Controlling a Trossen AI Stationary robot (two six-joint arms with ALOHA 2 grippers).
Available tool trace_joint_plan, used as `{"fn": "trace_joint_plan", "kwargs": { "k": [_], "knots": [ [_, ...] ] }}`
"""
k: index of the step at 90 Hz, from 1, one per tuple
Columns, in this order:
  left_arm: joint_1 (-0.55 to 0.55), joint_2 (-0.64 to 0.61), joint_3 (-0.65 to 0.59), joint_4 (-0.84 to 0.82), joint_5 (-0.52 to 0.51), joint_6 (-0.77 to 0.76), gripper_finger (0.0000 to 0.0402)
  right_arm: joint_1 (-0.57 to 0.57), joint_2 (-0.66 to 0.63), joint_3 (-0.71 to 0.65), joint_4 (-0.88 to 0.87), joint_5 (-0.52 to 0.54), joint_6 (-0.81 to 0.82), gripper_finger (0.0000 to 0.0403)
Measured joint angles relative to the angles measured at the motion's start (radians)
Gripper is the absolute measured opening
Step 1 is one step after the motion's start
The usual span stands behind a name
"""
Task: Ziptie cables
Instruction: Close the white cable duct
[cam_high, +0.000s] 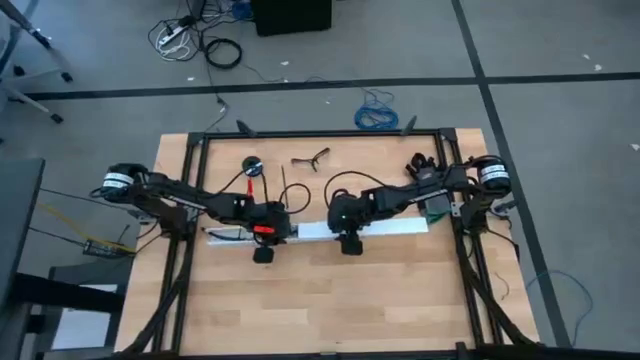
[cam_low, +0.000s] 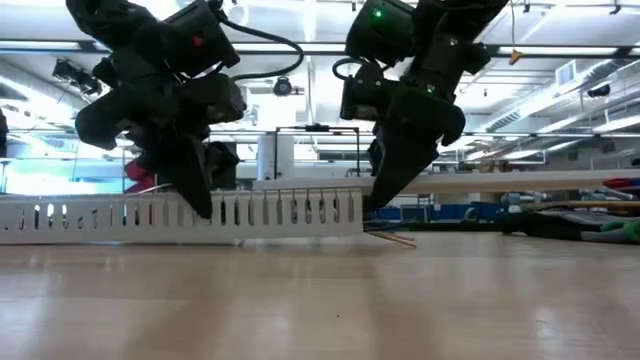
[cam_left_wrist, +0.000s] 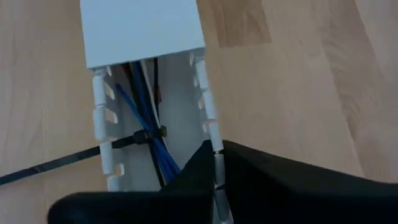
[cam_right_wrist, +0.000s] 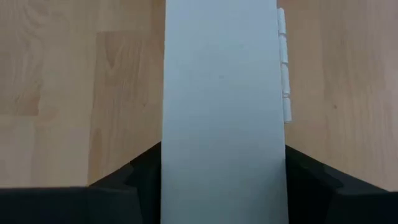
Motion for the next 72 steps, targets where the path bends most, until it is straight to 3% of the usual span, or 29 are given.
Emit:
{"fn": "trace_joint_plan", "kwargs": {
  "k": [72],
  "knots": [
    [0.001,0.001,-0.001,0.022,-0.005,-0.008,0.0012,0.005,0.0,0.0,-0.023,0.016,-0.023,0.0229]
  ]
}}
